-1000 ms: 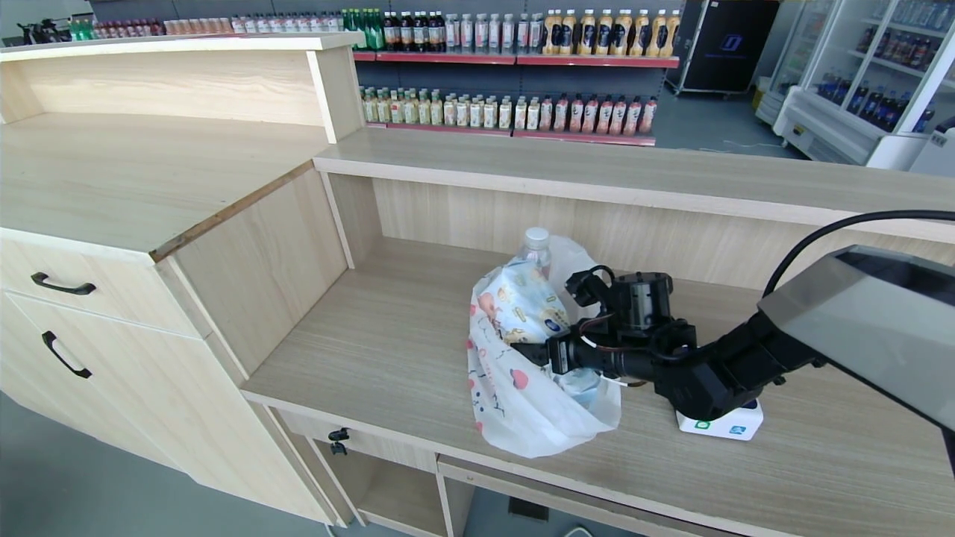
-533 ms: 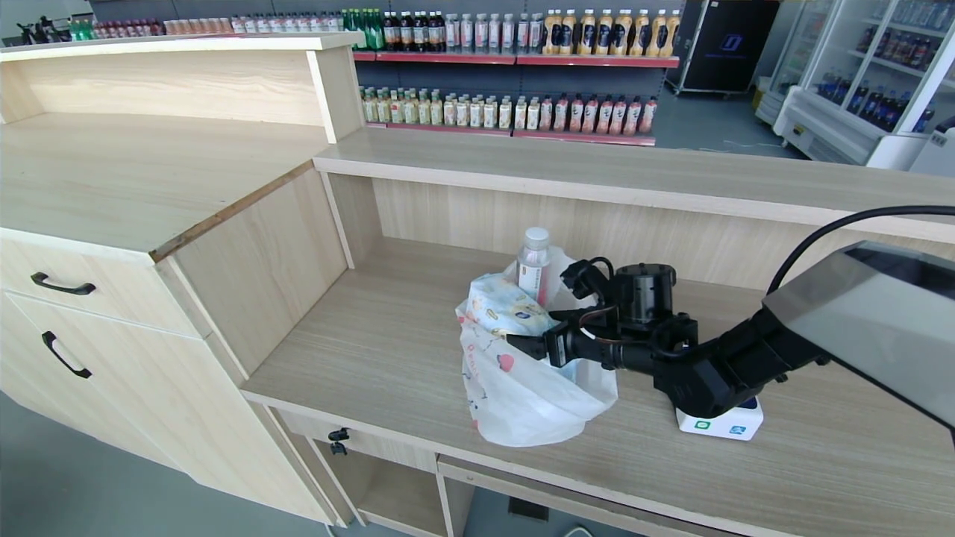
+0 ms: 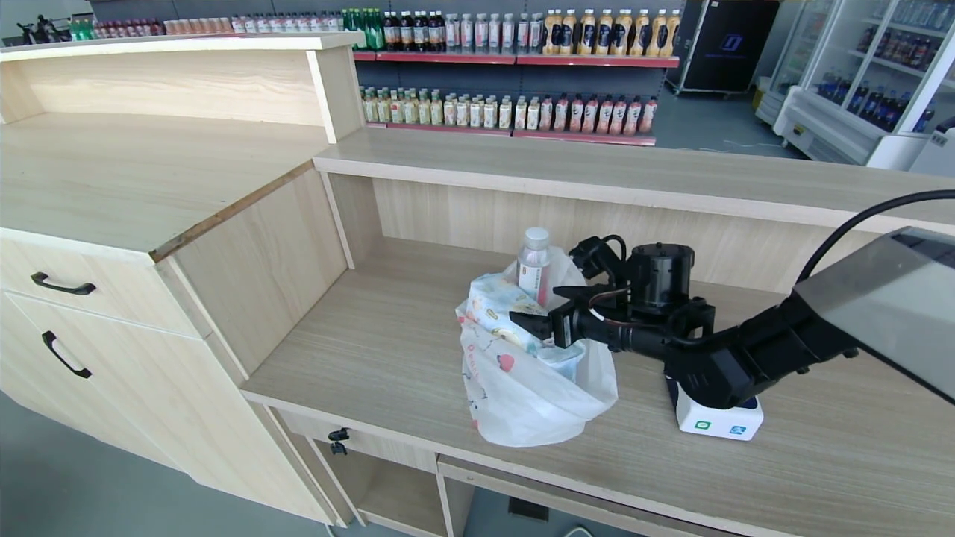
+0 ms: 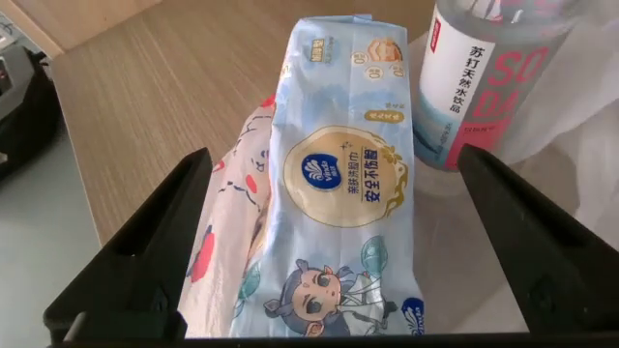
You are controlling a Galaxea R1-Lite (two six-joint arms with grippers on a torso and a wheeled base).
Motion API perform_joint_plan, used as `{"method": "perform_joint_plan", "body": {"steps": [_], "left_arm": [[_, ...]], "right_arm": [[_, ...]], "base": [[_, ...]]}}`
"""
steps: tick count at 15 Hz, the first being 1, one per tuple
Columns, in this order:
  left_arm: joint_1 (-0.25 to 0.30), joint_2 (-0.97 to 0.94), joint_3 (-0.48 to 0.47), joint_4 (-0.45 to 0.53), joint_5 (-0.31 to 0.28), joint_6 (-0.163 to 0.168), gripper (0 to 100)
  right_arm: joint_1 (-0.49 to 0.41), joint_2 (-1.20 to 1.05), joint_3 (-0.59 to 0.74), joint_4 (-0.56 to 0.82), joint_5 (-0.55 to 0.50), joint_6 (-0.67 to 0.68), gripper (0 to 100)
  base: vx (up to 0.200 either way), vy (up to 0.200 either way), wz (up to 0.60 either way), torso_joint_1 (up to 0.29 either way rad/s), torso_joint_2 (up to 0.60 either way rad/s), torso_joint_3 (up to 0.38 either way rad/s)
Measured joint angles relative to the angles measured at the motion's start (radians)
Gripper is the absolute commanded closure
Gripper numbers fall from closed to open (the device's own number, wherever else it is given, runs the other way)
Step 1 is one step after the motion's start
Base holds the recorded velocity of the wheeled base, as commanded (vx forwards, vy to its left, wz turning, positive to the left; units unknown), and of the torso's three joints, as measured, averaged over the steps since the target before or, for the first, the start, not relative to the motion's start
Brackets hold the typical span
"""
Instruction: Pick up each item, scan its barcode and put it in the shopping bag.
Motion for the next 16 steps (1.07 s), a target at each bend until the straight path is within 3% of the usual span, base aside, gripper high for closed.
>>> {"method": "perform_joint_plan", "body": {"steps": [2, 4, 10, 16], "left_arm": [[0.001, 0.000, 0.000, 0.000, 0.000, 0.000, 0], [0.001, 0.000, 0.000, 0.000, 0.000, 0.000, 0], [0.000, 0.000, 0.000, 0.000, 0.000, 0.000, 0], [0.000, 0.000, 0.000, 0.000, 0.000, 0.000, 0]], "right_arm": [[-0.015, -0.057, 0.020, 0.088, -0.116, -0.034, 0], [-0.036, -0.092, 0.058, 0.117, -0.144, -0.050, 0], [-0.106, -0.111, 0.098, 0.082, -0.155, -0.036, 0], [-0.282, -0.211, 0.111, 0.085, -0.154, -0.017, 0]], "base": [[0.000, 0.000, 0.00, 0.000, 0.00, 0.000], [0.000, 0.000, 0.00, 0.000, 0.00, 0.000], [0.000, 0.000, 0.00, 0.000, 0.00, 0.000], [0.000, 0.000, 0.00, 0.000, 0.00, 0.000]]}}
